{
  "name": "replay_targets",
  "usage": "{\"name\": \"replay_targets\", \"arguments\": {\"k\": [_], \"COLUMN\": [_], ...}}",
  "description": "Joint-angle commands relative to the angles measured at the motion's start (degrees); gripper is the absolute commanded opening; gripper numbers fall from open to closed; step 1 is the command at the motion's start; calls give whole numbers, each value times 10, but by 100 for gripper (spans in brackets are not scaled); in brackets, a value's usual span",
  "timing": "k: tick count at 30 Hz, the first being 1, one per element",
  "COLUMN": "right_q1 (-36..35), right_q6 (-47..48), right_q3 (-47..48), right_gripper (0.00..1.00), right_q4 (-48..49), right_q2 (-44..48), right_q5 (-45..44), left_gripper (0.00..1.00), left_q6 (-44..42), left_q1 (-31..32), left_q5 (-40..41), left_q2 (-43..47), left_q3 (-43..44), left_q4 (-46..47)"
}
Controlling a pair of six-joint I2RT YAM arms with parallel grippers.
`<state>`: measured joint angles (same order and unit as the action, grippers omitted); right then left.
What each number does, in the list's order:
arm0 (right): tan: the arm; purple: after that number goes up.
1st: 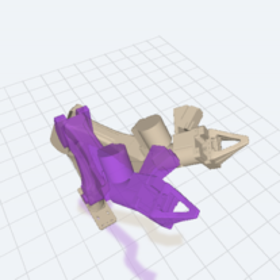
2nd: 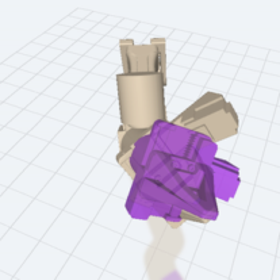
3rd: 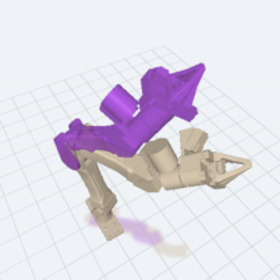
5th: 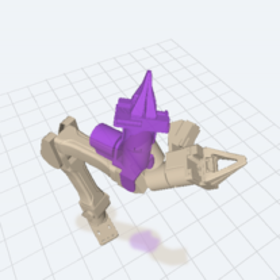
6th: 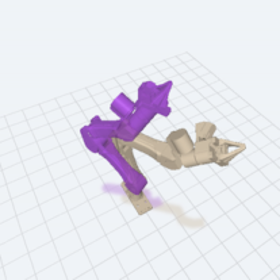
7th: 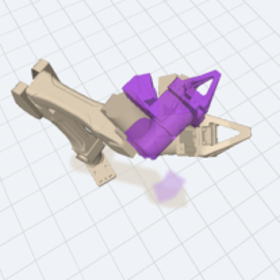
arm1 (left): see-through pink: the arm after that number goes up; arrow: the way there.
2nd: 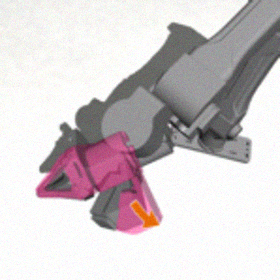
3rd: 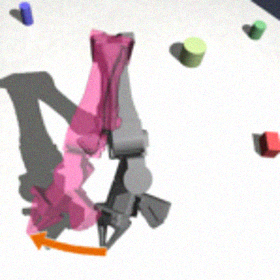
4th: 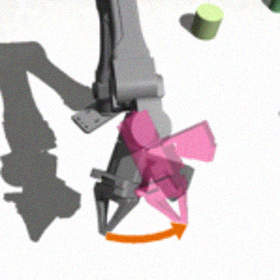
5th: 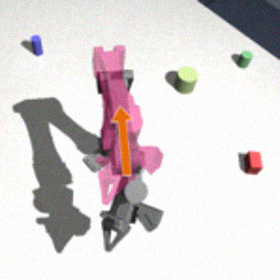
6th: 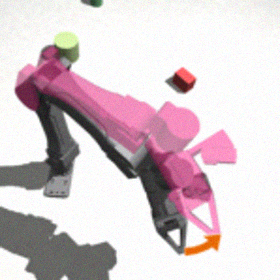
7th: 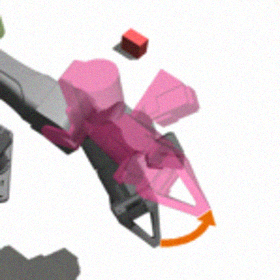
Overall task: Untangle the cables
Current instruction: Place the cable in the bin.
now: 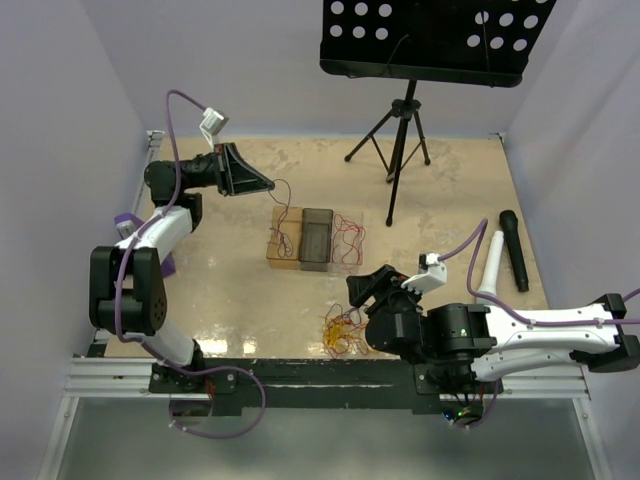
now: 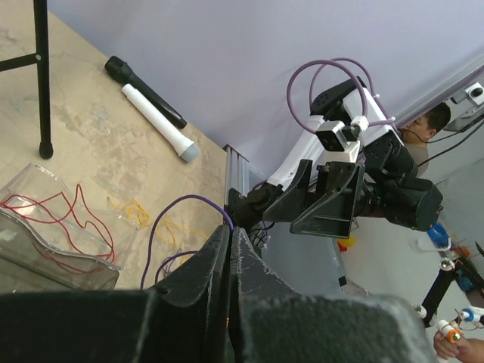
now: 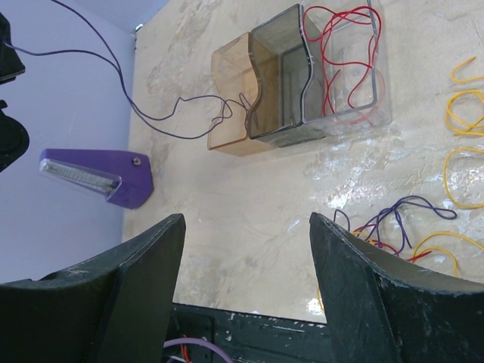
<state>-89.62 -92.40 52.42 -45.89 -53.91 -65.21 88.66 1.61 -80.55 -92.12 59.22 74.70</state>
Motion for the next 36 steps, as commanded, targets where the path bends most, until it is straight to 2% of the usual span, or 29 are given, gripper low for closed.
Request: {"name": "replay_targets", "arguments": {"k": [1, 5, 7, 8, 9, 10, 11, 12, 13, 16, 21, 25, 28, 32, 33, 36], "right_q1": [-1, 0, 0, -1, 0, 0, 0, -1, 0, 0, 0, 0, 0, -1, 0, 0], "right_q6": [-16, -21, -23, -22, -23, -24, -24, -26, -28, -30, -40, -45, -50, -48, -48, -49], "right_q3": [3, 0, -1, -1, -3, -3, -3, -3, -3, -7, -16, -25, -29, -31, -30, -28], "right_gripper": [71, 71, 71, 71, 71, 71, 71, 71, 71, 71, 71, 71, 71, 71, 71, 71], "right_q4": [-13, -14, -13, -13, -11, -11, -13, -12, -13, -15, -19, -21, -19, -16, -16, -20], "right_q2": [11, 13, 12, 11, 9, 8, 7, 6, 6, 6, 15, 22, 23, 15, 15, 11], "right_q5": [-36, -40, -40, -40, -40, -40, -40, -40, -39, -38, -33, -31, -29, -29, -31, -33], "left_gripper": [9, 15, 17, 18, 19, 23, 28, 31, 32, 30, 30, 29, 34, 50, 51, 49], "left_q6": [-28, -93, -170, -236, -339, -489, -629, -732, -753, -731, -716, -750, -868, -1189, -1249, -1343], "left_q1": [2, 2, 2, 2, 2, 2, 7, 17, 19, 15, 16, 16, 26, 69, 86, 121], "left_q5": [-2, -7, 0, 8, 24, 50, 102, 153, 158, 156, 170, 169, 149, 173, 189, 224], "left_q2": [-15, -8, 3, 11, 18, 27, 27, 20, 11, -2, 26, 32, 38, 33, 30, 34], "left_q3": [5, 15, 27, 40, 60, 93, 148, 187, 205, 198, 139, 127, 128, 163, 165, 148], "left_q4": [286, 148, 0, -108, -259, -432, -649, -791, -834, -833, -770, -782, -857, -1128, -1174, -1245]}}
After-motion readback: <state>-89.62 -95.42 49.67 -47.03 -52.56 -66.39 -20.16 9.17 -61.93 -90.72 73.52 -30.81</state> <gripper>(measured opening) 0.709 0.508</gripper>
